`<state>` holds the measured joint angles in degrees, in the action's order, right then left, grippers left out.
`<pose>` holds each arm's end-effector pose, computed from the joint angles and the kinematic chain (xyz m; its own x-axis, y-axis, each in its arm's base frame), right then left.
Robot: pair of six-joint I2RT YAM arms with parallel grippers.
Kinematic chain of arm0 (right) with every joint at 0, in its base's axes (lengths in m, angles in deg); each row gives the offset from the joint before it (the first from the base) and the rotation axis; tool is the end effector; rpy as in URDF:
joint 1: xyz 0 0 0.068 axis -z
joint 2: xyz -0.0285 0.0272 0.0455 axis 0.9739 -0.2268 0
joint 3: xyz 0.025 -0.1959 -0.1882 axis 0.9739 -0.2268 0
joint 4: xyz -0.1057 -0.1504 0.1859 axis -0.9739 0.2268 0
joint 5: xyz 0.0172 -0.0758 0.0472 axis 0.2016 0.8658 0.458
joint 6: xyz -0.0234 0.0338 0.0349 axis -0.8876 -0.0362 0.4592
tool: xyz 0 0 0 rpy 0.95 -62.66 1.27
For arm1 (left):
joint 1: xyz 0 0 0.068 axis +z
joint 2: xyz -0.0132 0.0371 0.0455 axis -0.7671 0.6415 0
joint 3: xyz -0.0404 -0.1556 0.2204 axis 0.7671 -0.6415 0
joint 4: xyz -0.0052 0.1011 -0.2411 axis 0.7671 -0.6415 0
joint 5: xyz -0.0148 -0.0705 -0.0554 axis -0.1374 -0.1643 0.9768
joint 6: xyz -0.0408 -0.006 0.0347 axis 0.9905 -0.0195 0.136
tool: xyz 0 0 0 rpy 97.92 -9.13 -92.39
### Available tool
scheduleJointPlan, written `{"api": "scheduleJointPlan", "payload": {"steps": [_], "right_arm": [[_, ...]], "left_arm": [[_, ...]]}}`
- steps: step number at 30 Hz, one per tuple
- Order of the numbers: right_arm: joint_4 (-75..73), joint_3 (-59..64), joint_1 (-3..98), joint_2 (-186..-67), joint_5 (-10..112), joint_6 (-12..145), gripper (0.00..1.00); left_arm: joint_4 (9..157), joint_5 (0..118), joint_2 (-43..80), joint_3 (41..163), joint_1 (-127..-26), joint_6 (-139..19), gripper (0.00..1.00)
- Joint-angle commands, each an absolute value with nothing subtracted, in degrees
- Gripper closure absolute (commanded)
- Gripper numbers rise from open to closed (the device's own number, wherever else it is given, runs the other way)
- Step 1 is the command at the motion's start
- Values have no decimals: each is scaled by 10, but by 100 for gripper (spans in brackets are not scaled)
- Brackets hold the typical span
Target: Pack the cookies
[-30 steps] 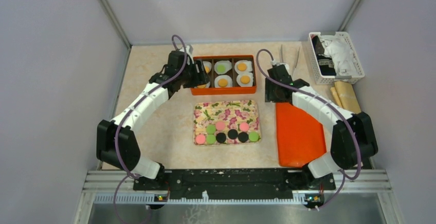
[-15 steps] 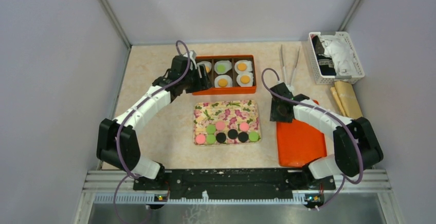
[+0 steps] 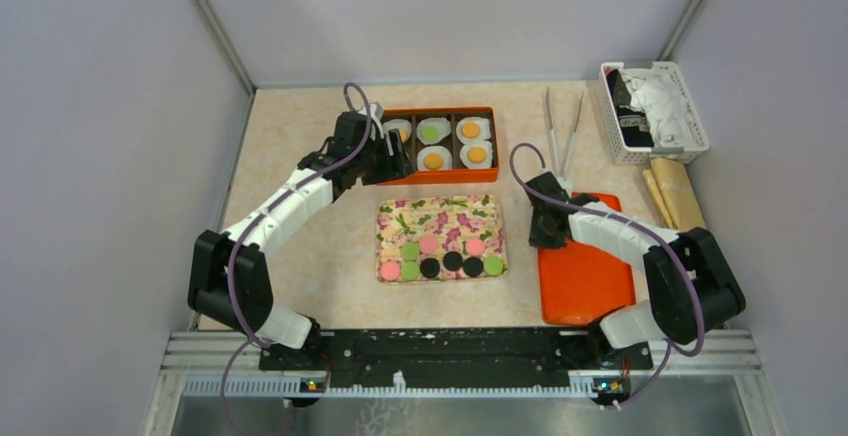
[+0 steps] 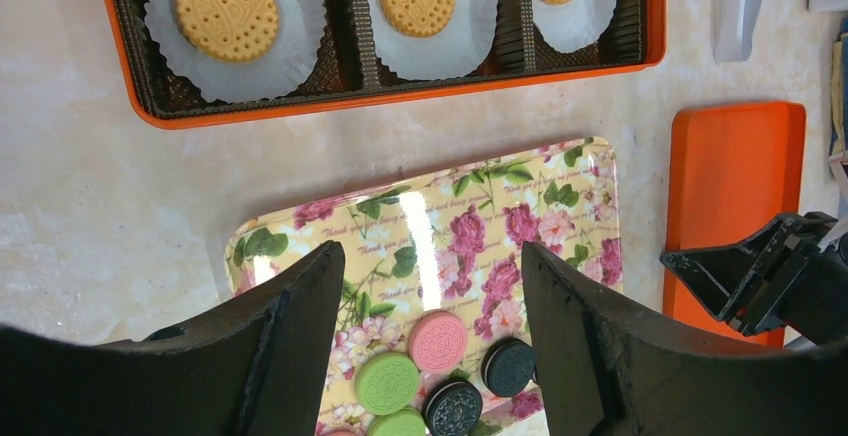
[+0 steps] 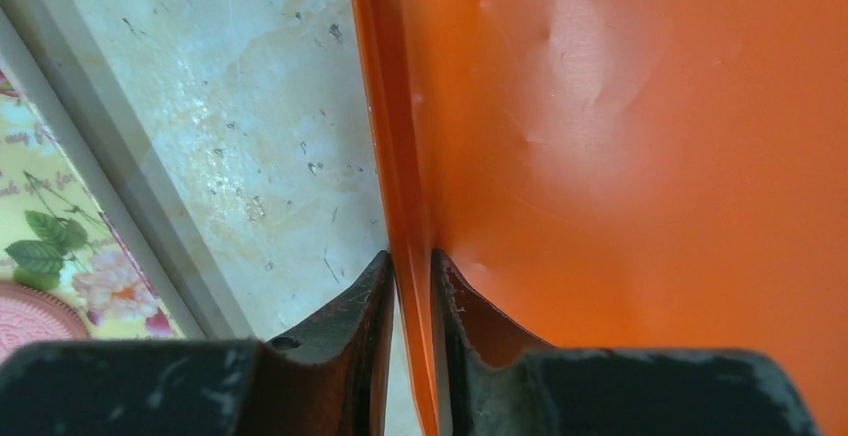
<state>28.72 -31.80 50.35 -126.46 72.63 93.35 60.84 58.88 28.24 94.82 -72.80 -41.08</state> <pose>0.2216 0.1013 0.1629 -0.8976 0.1573 -0.4118 0.1688 0.9856 0.0084 0.3028 -0.1322 0.2782 -0.7579 -0.2207 -0.6139 0.1200 0.8778 -0.4637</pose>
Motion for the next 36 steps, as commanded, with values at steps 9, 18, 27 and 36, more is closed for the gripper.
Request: {"api": "scheduleJointPlan", "payload": {"steps": [9,18,27,36], "right_arm": [[282,-312,475,-1276,764,936,100],[317,-269,421,-1219,782,928,100],[329,-218,381,-1153,751,899,100],[326,-157,332,-1174,742,869,100]], "left_arm": [[627,607,266,948,-733,-414,29],[650,668,264,950,-738,-425,30],[713,768,282,936,-742,-417,30],[779,831,319,939,-782,-406,29]]}}
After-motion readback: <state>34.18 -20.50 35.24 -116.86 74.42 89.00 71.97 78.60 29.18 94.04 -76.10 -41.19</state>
